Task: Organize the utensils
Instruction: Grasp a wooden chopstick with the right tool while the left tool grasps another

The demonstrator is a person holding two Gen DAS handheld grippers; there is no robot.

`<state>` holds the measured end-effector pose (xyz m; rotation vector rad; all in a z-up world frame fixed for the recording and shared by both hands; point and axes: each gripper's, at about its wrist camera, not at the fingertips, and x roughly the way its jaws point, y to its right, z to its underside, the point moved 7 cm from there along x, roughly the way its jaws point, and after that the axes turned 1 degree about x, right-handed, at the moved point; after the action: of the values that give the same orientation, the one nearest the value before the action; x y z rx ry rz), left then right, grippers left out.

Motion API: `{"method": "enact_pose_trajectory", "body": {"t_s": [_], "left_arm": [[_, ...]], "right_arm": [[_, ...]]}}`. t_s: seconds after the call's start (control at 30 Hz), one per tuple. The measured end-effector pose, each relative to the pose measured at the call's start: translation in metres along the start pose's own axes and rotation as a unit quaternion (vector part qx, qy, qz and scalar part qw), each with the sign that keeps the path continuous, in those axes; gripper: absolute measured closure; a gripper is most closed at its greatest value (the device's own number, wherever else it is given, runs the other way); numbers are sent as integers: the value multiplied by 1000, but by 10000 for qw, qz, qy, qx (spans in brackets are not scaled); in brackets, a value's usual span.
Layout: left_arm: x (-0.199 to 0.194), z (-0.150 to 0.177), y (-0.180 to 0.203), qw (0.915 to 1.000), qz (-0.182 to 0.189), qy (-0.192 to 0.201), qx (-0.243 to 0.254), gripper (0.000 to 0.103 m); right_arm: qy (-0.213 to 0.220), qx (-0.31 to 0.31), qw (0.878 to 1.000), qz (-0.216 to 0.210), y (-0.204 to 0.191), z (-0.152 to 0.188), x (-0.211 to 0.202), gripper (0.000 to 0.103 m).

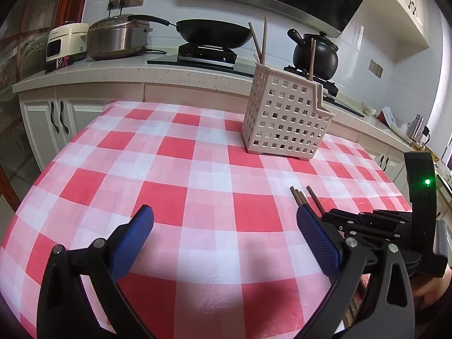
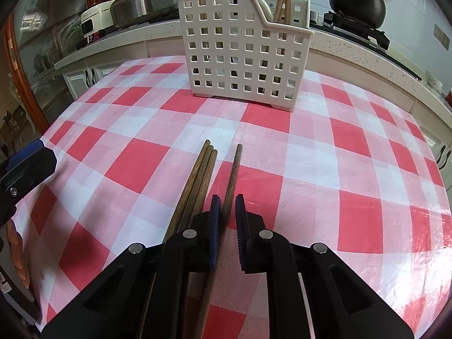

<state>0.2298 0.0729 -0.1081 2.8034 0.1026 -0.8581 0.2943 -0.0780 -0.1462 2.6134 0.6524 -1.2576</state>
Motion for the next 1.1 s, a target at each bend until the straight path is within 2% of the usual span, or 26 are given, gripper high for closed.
{"method": "enact_pose_trajectory", "body": {"t_s": [0.17, 0.27, 0.47, 0.6, 0.77, 0.93, 1.1], "left_arm": [[4, 2, 4, 9999, -17, -95, 75, 5], [10, 5, 15, 9993, 42, -301, 196, 5], [34, 15, 45, 9953, -89, -795, 541, 6], [47, 20, 52, 9928, -175, -1031, 581, 6], [58, 21, 64, 9909, -247, -1147, 657, 6], [73, 23, 70, 9879, -353, -1356, 668, 19], [76, 25, 76, 9874, -398, -1378, 665, 22]], "right_arm": [[48, -116, 9999, -1, -4, 2, -4, 97], [140, -130, 9998, 14, -2, 5, -11, 97], [261, 138, 9995, -76, 17, 10, -23, 97], [398, 361, 9985, -120, 36, 10, -33, 97], [458, 575, 9973, -92, 62, 13, -39, 97], [507, 651, 9965, -122, 74, 14, -44, 97], [548, 693, 9959, -207, 80, 16, -48, 97]]}}
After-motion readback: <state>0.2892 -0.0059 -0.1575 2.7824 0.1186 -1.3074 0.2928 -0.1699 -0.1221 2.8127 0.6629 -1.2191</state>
